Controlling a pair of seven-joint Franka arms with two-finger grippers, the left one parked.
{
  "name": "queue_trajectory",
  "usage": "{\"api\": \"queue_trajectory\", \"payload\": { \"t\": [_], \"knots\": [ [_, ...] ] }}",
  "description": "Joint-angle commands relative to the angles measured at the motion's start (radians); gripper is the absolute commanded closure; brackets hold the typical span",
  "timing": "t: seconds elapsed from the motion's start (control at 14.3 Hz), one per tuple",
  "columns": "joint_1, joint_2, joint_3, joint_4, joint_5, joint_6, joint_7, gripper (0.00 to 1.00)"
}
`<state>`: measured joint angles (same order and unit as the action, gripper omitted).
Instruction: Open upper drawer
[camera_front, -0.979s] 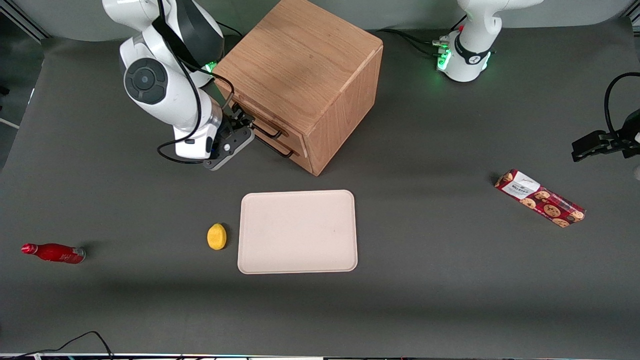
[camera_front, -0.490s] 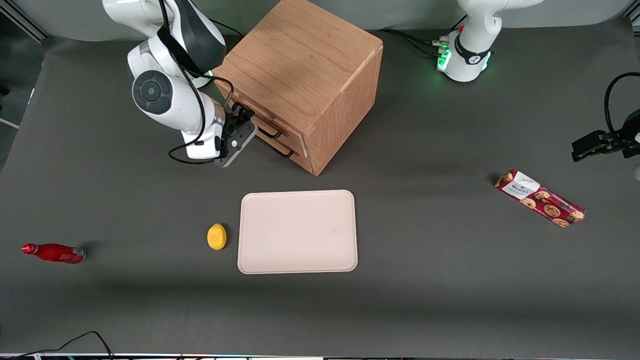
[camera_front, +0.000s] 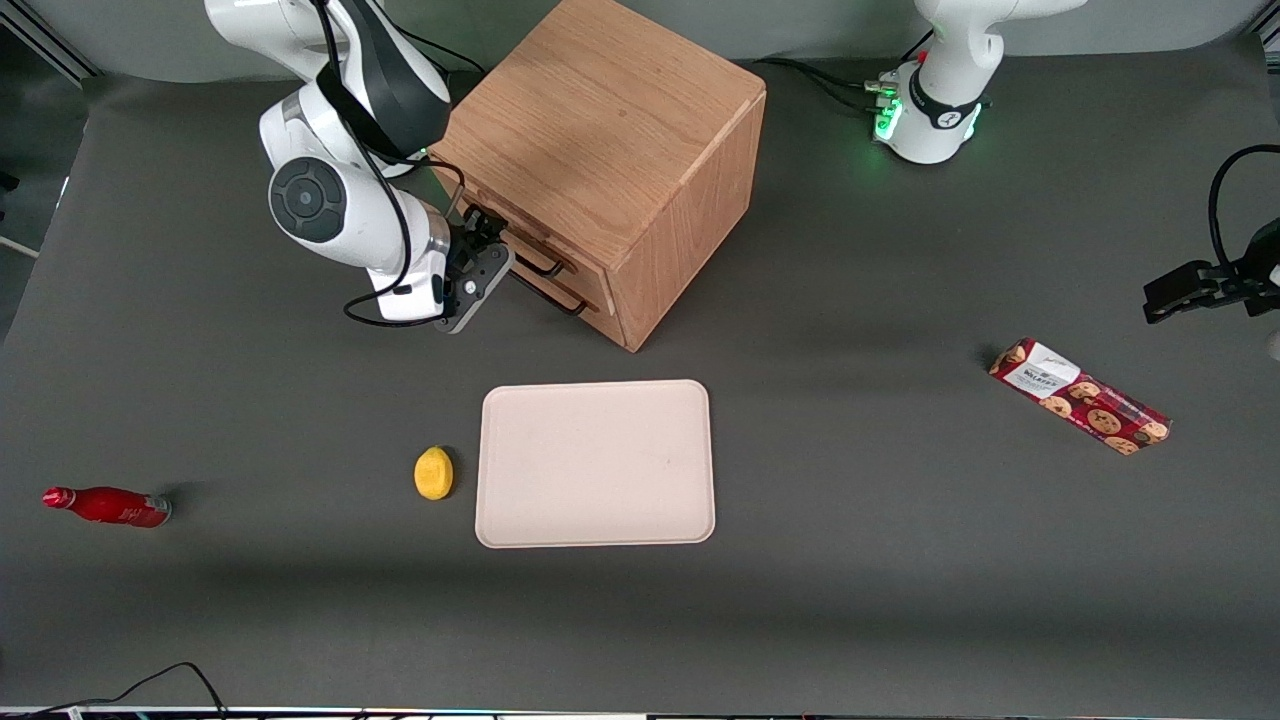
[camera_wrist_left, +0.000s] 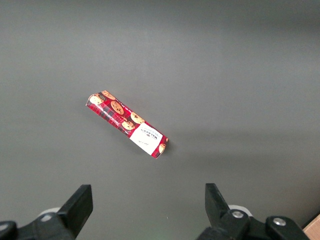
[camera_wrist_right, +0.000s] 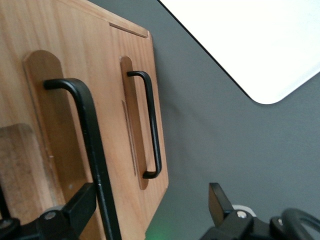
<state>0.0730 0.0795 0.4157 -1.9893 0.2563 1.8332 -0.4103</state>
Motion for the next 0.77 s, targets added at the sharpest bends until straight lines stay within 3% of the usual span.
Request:
{"api": "queue_trajectory", "payload": {
  "t": [0.0,0.7],
  "knots": [
    [-0.013,-0.027,0.006,-0.042,0.054,0.024,-0.050,0.00],
    [-0.002,-0.030,0.011,-0.106,0.055,0.109,-0.048,0.00]
  ]
}}
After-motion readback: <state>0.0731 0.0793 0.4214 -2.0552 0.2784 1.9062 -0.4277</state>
